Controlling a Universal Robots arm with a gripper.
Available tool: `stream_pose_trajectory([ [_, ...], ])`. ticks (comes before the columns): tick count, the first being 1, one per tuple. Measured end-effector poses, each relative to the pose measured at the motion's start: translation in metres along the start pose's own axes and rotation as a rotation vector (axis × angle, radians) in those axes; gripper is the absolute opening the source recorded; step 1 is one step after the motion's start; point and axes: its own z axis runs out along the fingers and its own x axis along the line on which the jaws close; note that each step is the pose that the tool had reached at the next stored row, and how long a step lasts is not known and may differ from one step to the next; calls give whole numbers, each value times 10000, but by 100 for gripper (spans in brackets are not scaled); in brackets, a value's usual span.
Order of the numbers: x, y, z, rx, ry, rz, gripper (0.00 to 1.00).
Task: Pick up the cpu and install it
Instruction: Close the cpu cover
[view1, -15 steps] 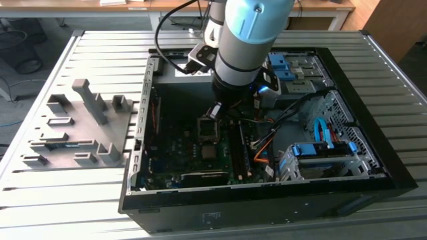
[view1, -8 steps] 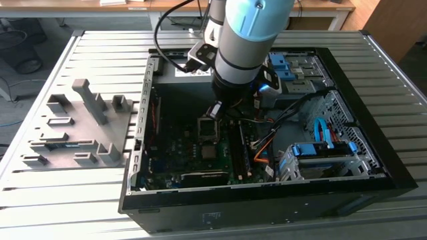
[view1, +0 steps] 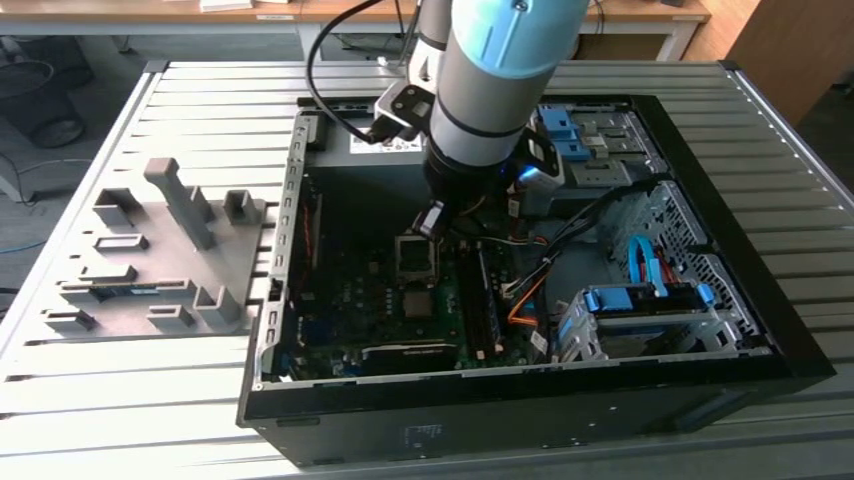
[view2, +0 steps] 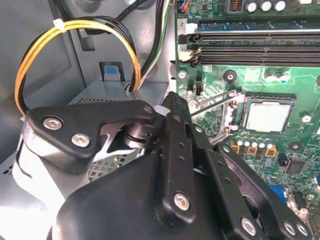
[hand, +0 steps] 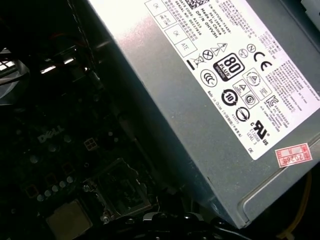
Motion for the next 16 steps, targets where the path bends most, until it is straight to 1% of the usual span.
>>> stream_pose_trajectory([
  [16, 19, -2, -51, -23, 32, -161, 10],
])
